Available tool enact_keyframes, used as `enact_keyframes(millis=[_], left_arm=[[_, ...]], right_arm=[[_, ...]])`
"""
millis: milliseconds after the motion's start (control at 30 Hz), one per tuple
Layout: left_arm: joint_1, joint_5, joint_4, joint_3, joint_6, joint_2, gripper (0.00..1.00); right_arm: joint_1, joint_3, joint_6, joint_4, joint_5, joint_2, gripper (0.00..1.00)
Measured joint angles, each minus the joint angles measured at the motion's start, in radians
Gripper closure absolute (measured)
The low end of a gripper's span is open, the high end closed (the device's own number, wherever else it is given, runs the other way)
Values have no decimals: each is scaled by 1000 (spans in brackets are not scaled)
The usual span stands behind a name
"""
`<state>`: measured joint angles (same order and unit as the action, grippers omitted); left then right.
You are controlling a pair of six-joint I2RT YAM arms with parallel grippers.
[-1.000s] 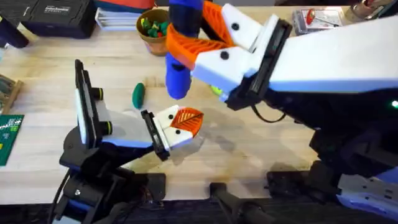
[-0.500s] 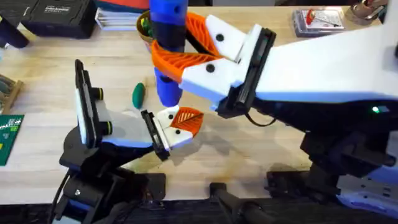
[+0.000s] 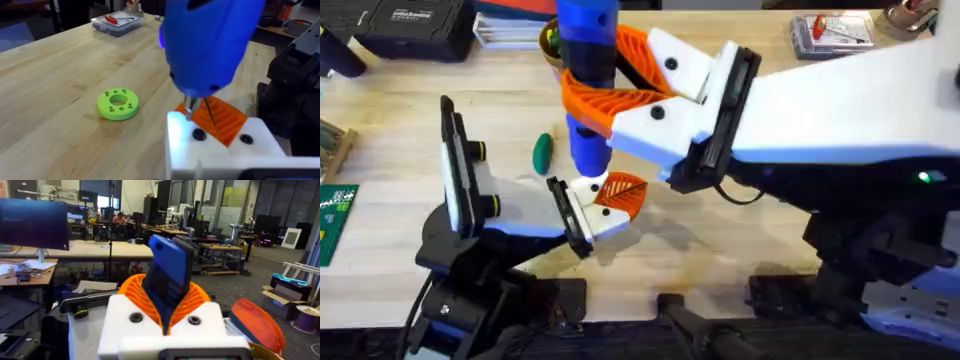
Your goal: Pick up the gripper from the table and insert it into the empty holder that is missing its gripper. Then pick up a screw, insert it into the mounting hole, and use the screwdriver to tighten it. Finally, clean up the table by picking up the vegetable and placing it into the bucket.
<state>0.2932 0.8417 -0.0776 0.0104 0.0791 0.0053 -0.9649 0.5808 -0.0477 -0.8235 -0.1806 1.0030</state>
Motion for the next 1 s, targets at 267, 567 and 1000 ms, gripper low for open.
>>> enact_keyframes(millis=[267,567,1000], left_arm=[[0,0,0,0,0,0,989],[0,0,0,0,0,0,989],[0,0,0,0,0,0,989]], right_arm=[[0,0,17,25,0,-11,976],[0,0,36,29,0,-11,976],[0,0,55,69,0,-11,976]])
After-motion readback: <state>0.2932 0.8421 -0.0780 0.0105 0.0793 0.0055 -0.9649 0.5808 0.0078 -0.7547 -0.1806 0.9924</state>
